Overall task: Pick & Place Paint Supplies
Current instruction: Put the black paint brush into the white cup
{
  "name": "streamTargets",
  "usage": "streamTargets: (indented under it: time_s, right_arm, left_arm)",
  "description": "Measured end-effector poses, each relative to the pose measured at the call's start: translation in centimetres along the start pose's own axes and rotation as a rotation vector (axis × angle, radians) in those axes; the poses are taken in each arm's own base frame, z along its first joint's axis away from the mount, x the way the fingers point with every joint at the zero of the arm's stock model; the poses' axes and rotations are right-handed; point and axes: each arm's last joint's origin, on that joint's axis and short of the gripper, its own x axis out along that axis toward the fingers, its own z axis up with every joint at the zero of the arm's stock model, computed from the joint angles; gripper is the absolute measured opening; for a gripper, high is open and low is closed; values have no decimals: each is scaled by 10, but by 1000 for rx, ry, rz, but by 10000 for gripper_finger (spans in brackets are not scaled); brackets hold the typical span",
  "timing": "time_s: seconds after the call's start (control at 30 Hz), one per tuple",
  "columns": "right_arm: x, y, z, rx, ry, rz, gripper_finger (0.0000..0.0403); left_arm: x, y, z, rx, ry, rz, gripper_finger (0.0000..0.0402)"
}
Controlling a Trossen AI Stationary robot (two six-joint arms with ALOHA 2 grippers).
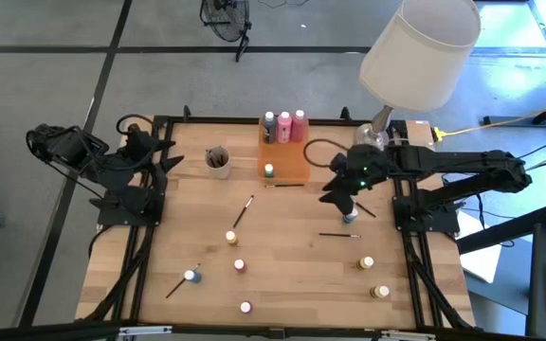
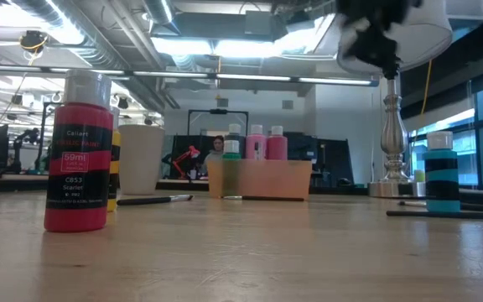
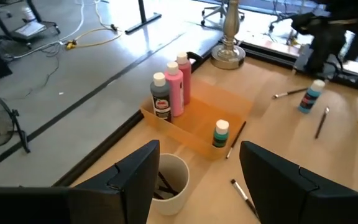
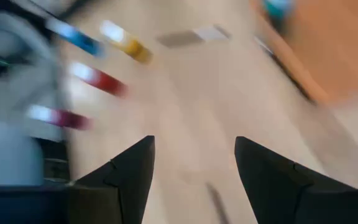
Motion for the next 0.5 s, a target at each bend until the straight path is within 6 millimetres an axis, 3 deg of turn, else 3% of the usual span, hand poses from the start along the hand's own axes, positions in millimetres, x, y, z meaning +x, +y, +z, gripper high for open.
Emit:
streamTargets:
  time_s: [0.13, 0.33, 0.5]
  right_arm:
    - [-3, -19, -13, 118, 111, -224, 226]
    - [-6, -38, -23, 462, 242, -375, 226]
    - [9, -46, -21, 508, 334, -409, 226]
  left_arm:
    - [0, -1, -1, 12, 23, -28, 219]
    - [0, -2, -2, 12, 68, -81, 219]
    - [0, -3, -2, 66, 74, -94, 219]
